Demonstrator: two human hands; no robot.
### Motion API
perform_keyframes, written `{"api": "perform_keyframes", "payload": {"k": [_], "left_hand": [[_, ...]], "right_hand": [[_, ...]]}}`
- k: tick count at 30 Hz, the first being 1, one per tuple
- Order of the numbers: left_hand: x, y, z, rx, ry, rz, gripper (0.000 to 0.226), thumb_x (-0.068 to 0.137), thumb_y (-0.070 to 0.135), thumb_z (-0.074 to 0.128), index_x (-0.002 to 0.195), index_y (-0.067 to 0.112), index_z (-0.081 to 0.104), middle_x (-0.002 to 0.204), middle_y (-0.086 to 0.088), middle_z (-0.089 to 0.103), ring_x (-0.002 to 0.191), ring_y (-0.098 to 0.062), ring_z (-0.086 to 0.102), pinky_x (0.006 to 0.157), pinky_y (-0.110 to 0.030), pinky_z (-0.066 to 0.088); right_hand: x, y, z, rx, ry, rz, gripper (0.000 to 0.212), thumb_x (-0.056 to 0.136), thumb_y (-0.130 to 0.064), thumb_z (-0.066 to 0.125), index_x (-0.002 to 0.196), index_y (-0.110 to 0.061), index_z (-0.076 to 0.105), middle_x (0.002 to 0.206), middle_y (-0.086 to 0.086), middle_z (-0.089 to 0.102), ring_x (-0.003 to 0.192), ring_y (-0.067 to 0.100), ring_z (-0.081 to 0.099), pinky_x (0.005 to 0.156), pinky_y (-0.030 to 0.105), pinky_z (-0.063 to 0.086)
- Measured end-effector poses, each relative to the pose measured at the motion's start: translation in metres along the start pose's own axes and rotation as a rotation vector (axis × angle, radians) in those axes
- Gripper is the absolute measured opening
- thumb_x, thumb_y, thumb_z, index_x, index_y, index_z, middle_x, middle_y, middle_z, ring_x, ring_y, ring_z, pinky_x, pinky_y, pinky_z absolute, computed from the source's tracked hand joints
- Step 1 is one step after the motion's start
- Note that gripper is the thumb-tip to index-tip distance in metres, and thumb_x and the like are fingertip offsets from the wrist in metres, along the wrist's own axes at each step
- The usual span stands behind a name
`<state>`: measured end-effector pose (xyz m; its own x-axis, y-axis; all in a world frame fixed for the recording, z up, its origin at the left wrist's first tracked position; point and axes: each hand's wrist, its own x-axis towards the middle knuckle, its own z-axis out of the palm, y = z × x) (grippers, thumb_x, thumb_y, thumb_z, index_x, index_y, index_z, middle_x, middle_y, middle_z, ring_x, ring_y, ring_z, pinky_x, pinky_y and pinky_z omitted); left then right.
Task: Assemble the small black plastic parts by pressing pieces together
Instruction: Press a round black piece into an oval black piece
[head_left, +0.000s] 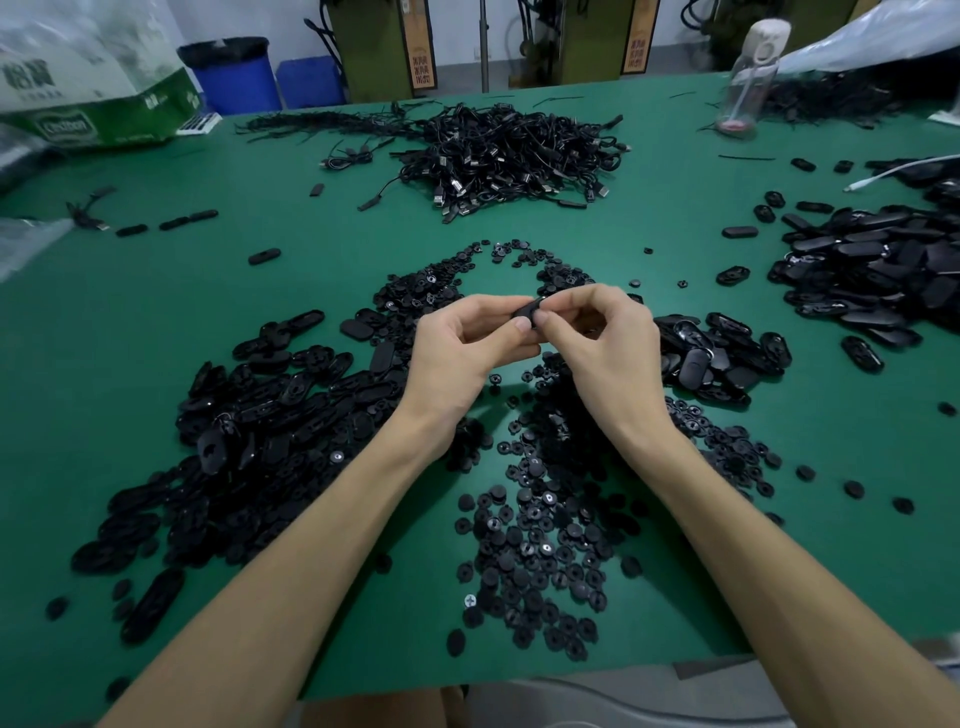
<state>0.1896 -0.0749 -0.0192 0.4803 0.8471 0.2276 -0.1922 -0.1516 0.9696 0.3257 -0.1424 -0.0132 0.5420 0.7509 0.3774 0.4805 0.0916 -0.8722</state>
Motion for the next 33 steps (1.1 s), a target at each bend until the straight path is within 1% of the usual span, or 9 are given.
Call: {"api": "perform_keyframes", "payload": {"k": [2,6,9,11,17,19,22,27,33], "left_hand": [[0.0,-0.0002,-0.0002,0.02,0.007,0.008,0.019,0.095,-0.003,0.069,0.114,-0.002,0.072,0.103,-0.015,0.079,0.096,-0.029,0.077,0.086,-0.035,0.063],[0.0021,-0.0016,0.0016,0.111,0.02,0.052,0.018,0.095,-0.004,0.068,0.113,-0.004,0.072,0.1,-0.016,0.078,0.091,-0.028,0.078,0.084,-0.035,0.063],[0.0016,-0.0024,0.002,0.163,0.037,0.068,0.019,0.094,-0.003,0.069,0.113,-0.003,0.073,0.1,-0.014,0.079,0.091,-0.025,0.078,0.087,-0.037,0.063],[0.0013,-0.0022,0.0015,0.177,0.049,0.066,0.018,0.094,-0.002,0.07,0.112,0.002,0.074,0.1,-0.01,0.079,0.09,-0.023,0.078,0.087,-0.035,0.062],[0.0015,-0.003,0.0023,0.233,0.042,0.081,0.018,0.095,-0.005,0.068,0.113,-0.003,0.072,0.098,-0.015,0.077,0.085,-0.021,0.078,0.082,-0.031,0.063],[0.001,-0.0034,0.003,0.275,0.041,0.087,0.018,0.095,-0.003,0.068,0.112,-0.001,0.073,0.097,-0.012,0.078,0.086,-0.021,0.078,0.084,-0.034,0.063],[0.0007,-0.0038,0.0035,0.272,0.041,0.081,0.018,0.095,-0.003,0.068,0.112,0.0,0.073,0.099,-0.011,0.078,0.087,-0.021,0.078,0.085,-0.036,0.063],[0.0006,-0.0043,0.004,0.263,0.05,0.093,0.018,0.096,-0.002,0.068,0.112,0.001,0.073,0.1,-0.011,0.077,0.087,-0.02,0.078,0.082,-0.031,0.063],[0.0012,-0.0048,0.0023,0.247,0.107,0.068,0.015,0.095,-0.002,0.068,0.11,0.002,0.072,0.098,-0.008,0.078,0.086,-0.019,0.078,0.082,-0.03,0.063]], "right_hand": [[-0.0002,0.0011,0.0008,-0.038,0.004,-0.036,0.005,0.093,-0.017,0.075,0.094,-0.021,0.073,0.094,-0.006,0.068,0.083,0.001,0.061,0.076,0.011,0.045],[-0.0017,0.0047,0.0024,-0.102,-0.002,-0.099,0.007,0.094,-0.013,0.072,0.095,-0.02,0.071,0.093,-0.006,0.066,0.084,0.004,0.061,0.079,0.018,0.049],[-0.002,0.0067,0.0041,-0.185,-0.02,-0.165,0.006,0.096,-0.011,0.069,0.097,-0.017,0.068,0.094,-0.006,0.061,0.086,-0.001,0.057,0.078,0.011,0.044],[-0.0019,0.0072,0.0054,-0.21,-0.024,-0.183,0.004,0.097,-0.012,0.068,0.098,-0.016,0.068,0.095,-0.006,0.059,0.086,-0.001,0.055,0.077,0.01,0.042],[-0.0039,0.0074,0.0049,-0.262,-0.017,-0.218,0.004,0.097,-0.015,0.067,0.101,-0.014,0.067,0.098,-0.003,0.061,0.086,0.01,0.058,0.078,0.027,0.05],[-0.0046,0.007,0.0054,-0.263,-0.019,-0.228,0.004,0.097,-0.014,0.066,0.101,-0.013,0.067,0.099,-0.003,0.061,0.086,0.011,0.058,0.078,0.028,0.051],[-0.0035,0.007,0.0055,-0.241,-0.011,-0.234,0.004,0.096,-0.01,0.068,0.099,-0.012,0.068,0.097,-0.001,0.063,0.085,0.01,0.059,0.076,0.024,0.049],[-0.0035,0.0074,0.0054,-0.212,0.015,-0.228,0.006,0.093,-0.007,0.069,0.096,-0.012,0.069,0.093,-0.002,0.067,0.082,0.006,0.06,0.074,0.019,0.049],[-0.0073,0.0041,0.0063,-0.181,-0.01,-0.262,0.01,0.095,-0.005,0.066,0.102,-0.011,0.07,0.096,-0.002,0.071,0.088,0.009,0.066,0.078,0.025,0.054]]}}
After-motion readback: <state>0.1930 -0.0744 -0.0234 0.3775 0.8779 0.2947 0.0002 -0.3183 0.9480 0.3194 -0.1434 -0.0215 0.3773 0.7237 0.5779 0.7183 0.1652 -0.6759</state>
